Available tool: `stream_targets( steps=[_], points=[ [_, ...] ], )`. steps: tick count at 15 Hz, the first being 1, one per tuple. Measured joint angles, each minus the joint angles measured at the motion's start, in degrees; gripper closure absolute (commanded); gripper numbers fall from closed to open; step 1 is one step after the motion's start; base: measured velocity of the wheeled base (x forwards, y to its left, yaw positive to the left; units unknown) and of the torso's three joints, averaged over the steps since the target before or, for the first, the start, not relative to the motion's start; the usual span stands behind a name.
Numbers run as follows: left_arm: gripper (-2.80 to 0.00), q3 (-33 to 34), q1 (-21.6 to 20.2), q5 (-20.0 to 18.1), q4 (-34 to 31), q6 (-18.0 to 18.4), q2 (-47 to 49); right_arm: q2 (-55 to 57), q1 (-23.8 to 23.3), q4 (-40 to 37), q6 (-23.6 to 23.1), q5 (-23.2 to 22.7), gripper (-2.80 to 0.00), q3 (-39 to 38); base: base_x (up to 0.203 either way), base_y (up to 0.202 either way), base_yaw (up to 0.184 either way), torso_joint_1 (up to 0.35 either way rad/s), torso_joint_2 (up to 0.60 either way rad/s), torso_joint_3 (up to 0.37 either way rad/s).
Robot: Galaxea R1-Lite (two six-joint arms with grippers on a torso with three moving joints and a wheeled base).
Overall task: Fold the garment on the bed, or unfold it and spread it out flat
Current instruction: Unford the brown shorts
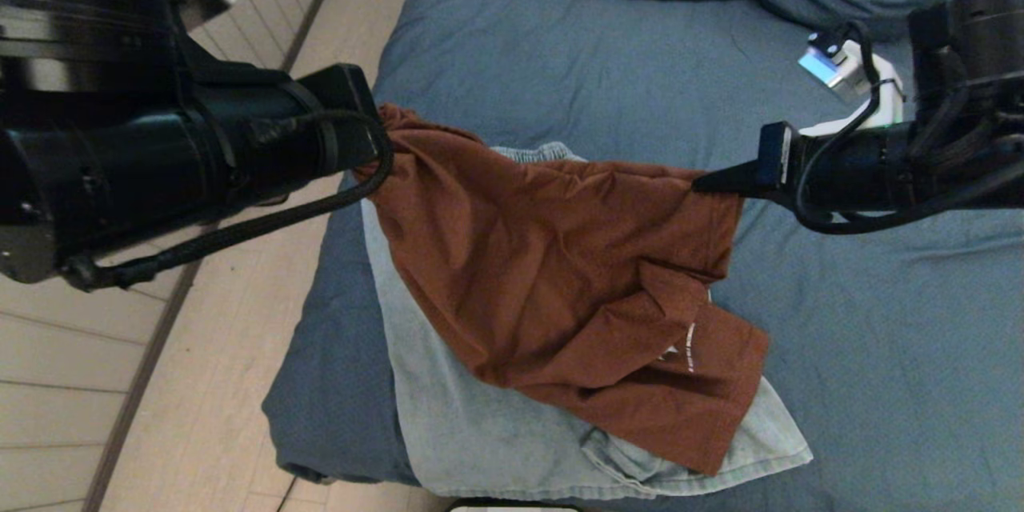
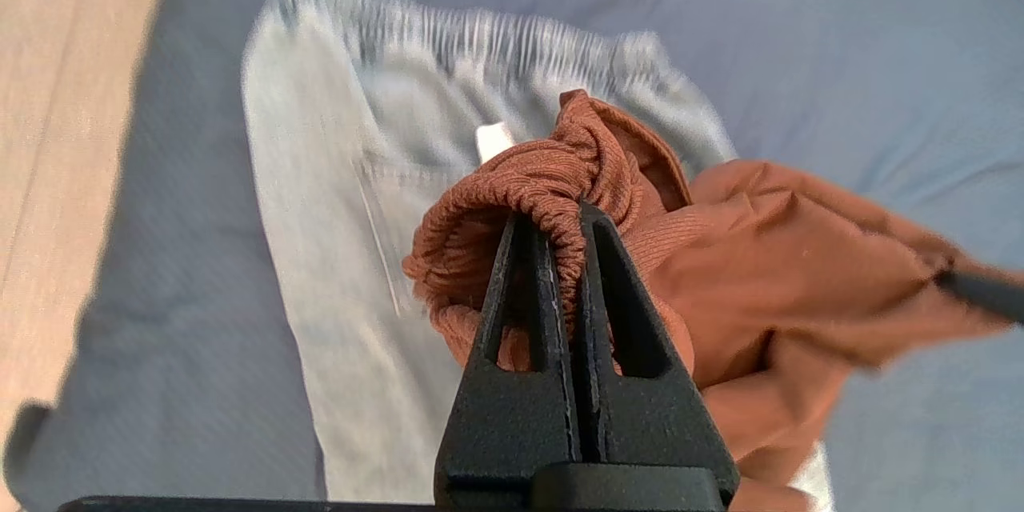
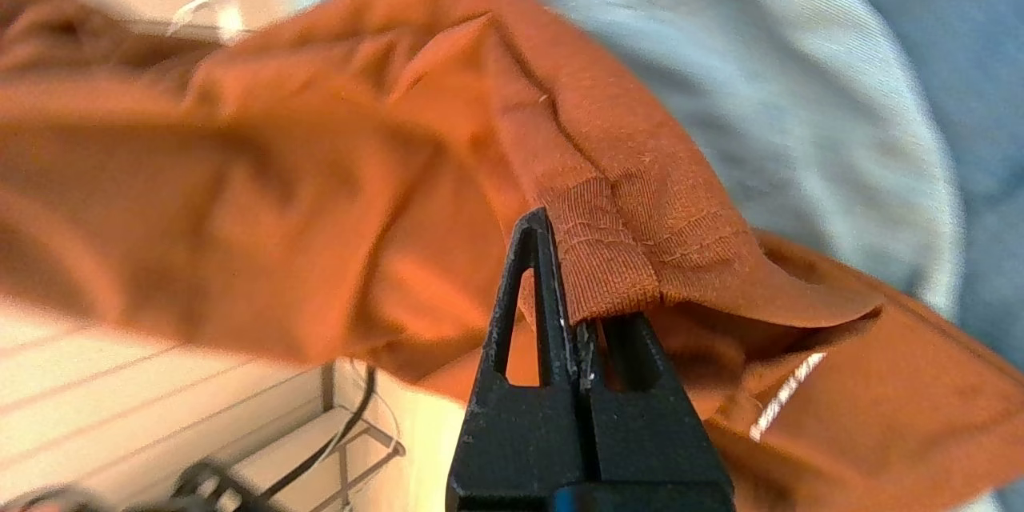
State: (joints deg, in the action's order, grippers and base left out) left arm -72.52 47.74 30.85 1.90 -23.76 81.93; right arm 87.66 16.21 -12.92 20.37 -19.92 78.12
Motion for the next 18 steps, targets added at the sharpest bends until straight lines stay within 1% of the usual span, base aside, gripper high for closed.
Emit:
stream_targets(
  steps=[3, 4, 8, 12, 15, 18],
  points=[
    [0.0, 0.1, 0.1, -0.2, 0.0, 3.3, -5.4, -5.9, 4.8, 0.0, -0.1, 0.0, 0.0, 0.3, 0.0, 0.0, 0.0, 0.0, 0.0, 0.0],
    [0.0, 0.1, 0.1, -0.4, 0.0, 4.0, -7.2, -7.7, 6.9, 0.0, -0.2, 0.0, 0.0, 0.6, 0.0, 0.0, 0.0, 0.0, 0.0, 0.0],
    [0.0, 0.2, 0.1, -0.6, -1.0, 6.4, -13.7, -13.8, 12.1, -0.2, -0.4, 0.0, 0.0, 0.8, 0.0, 0.0, 0.0, 0.0, 0.0, 0.0],
    [0.0, -1.0, 0.1, -0.6, -3.8, 8.2, -19.6, -18.4, 15.8, -0.2, -0.4, 0.0, 0.0, -0.1, 0.0, 0.0, 0.0, 0.0, 0.0, 0.0],
    [0.0, -1.7, 0.1, -0.6, -4.5, 9.1, -22.4, -19.8, 17.8, -0.1, -1.0, 0.0, 0.0, -1.3, 0.0, 0.0, 0.0, 0.0, 0.0, 0.0],
    [0.0, -1.8, 0.1, -0.6, -5.3, 10.0, -24.2, -19.5, 21.8, 0.0, -2.1, 0.1, 0.0, -2.0, 0.0, 0.0, 0.0, 0.0, 0.0, 0.0]
  ],
)
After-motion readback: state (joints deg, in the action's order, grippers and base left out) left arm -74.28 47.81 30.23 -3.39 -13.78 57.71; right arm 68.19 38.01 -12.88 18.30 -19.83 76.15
